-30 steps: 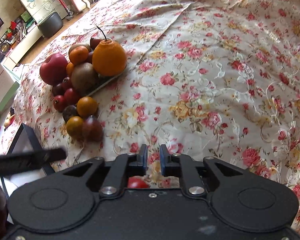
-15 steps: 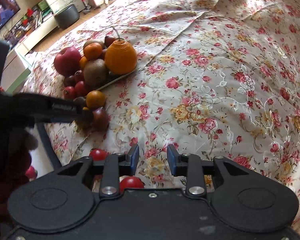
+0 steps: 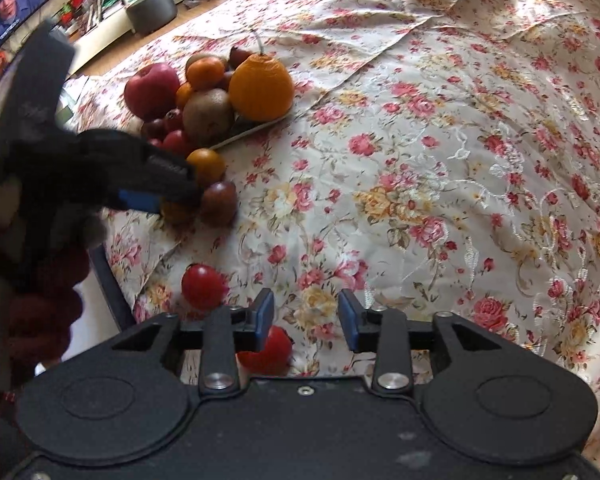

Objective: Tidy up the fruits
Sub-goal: 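Grasp the yellow-orange tomato with the left gripper while the right gripper carries the red tomato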

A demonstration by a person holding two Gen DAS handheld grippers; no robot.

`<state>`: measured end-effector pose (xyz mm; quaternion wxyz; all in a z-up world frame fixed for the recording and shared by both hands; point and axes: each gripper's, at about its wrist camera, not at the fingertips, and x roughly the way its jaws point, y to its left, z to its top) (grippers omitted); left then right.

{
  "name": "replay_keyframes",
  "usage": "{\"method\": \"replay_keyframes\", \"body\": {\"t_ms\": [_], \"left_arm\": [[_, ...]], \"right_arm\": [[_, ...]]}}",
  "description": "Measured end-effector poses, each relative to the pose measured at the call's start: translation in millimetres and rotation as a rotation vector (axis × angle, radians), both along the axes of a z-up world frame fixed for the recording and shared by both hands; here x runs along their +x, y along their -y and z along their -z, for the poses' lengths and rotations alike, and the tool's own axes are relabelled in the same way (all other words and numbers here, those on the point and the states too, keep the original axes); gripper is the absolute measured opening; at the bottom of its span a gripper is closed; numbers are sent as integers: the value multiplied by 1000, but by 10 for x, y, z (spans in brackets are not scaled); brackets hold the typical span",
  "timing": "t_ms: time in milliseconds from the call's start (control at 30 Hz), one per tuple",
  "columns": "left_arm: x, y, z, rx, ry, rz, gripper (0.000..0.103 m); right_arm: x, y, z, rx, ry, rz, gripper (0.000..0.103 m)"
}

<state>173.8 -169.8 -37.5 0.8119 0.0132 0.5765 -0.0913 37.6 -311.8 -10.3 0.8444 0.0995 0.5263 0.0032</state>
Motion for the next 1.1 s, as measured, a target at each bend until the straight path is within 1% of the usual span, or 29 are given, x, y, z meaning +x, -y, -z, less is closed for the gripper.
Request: {"method": "replay_keyframes", "body": {"t_ms": [67,133,233,333,500,567,600,633,767,867,1000,1100], "left_arm": [[-5,15,10,15,5,1,46],[-25,-8,-1,-3,9,-6,46],[-47,-58,-31,-24,0,-20,46],[-114,-143,-106,-32,-7,-32,46],[-291,-406,-274,-51,-12,-37,46],[-368,-536,-334,-55,-12,-45,46],[-391,-584,-354,-51,-12,-48,46],[-423,-645,-374,-52,-9,-52,46],[-548,-937,-452,-33,0,-74,46],[-627,-1162,-509,1,10,-93,46],[-731,-1475,-590,57,52,-143,46],[-794,-1720,-653,74,84,-193,46]], "right_arm": [[-9,-12,28,16,-3,-9,48],[-6,-26,68,42,-13,-17,51],[6,-85,143,59,-35,-30,52],[21,-183,224,53,-62,-60,53],[56,-330,356,-4,-96,-71,54],[65,-369,370,-26,-97,-68,52],[69,-387,368,-37,-96,-63,50],[70,-394,358,-51,-95,-59,38],[118,-395,339,-57,-113,-52,37],[148,-398,277,-76,-109,-24,37],[150,-454,56,-70,-64,0,37],[138,-603,-146,-61,-23,-10,37]]}}
